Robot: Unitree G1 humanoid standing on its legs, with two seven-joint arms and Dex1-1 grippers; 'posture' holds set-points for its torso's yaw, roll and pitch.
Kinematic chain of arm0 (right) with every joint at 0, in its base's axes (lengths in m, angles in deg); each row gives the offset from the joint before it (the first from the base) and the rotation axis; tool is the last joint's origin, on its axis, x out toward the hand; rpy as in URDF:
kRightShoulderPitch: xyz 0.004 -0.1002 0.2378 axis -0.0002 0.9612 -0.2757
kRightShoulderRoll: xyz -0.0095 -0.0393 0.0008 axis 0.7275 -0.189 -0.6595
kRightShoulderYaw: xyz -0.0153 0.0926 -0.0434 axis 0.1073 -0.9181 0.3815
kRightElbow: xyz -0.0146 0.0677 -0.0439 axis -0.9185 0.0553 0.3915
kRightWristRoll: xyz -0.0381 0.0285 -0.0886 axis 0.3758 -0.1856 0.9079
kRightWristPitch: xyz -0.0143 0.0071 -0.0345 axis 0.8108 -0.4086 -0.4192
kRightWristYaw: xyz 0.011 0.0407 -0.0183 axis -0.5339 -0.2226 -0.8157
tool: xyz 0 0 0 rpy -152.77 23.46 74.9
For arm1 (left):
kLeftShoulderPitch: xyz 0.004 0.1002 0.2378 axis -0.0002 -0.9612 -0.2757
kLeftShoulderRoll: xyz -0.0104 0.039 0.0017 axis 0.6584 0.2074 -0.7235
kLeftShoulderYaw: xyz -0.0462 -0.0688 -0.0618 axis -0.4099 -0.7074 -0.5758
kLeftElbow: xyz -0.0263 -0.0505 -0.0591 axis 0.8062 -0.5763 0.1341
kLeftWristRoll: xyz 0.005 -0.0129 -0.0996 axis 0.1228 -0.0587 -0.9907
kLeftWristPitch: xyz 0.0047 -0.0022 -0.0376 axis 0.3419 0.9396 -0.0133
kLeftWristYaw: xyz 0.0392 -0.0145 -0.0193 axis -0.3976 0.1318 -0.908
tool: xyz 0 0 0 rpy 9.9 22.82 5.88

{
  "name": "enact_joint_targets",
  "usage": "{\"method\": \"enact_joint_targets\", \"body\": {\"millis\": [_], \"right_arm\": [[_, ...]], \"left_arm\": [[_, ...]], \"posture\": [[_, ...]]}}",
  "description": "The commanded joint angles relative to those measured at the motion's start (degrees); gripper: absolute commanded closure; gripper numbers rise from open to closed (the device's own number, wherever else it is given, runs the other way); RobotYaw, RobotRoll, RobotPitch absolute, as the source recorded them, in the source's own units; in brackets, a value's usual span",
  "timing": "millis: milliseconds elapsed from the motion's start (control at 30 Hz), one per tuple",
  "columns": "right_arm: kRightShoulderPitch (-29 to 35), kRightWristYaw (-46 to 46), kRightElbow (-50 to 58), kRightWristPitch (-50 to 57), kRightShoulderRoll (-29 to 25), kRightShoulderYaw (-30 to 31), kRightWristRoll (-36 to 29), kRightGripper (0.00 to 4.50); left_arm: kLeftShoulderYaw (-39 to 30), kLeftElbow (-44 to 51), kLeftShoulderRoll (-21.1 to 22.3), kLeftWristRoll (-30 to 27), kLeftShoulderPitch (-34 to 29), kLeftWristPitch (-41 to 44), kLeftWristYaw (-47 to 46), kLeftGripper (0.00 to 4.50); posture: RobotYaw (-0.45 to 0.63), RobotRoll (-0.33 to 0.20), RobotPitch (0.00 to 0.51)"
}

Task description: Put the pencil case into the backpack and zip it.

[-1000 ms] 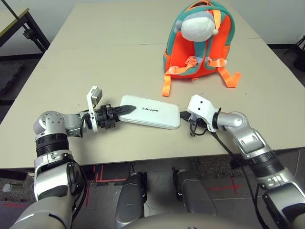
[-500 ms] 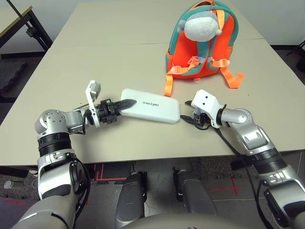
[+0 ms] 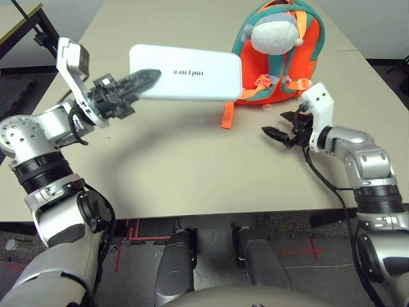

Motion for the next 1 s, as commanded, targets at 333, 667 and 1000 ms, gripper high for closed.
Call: {"method": "enact_joint_targets", "body": {"millis": [333, 667, 1000], "right_arm": [[-9.12, -10.15, -7.56, -1.98, 6.76, -4.80, -5.41, 0.00], [-15.28, -11.51, -20.27, -11.16, 10.02, -2.48, -3.67, 0.00], [-22.00, -11.97, -35.76, -22.85, 10.04, -1.83, -0.54, 0.00]], "left_arm": [[-1.10, -1.23, 1.40, 1.00, 8.73, -22.88, -4.40, 3.11], [2.07, -3.61, 2.73, 1.98, 8.32, -29.34, -3.95, 3.11], [4.12, -4.42, 3.17, 1.81, 8.25, -30.68, -3.92, 3.11]], "posture": [[-0.10, 0.000, 0.178], [-0.09, 0.000, 0.179], [-0.08, 0.000, 0.177]]}}
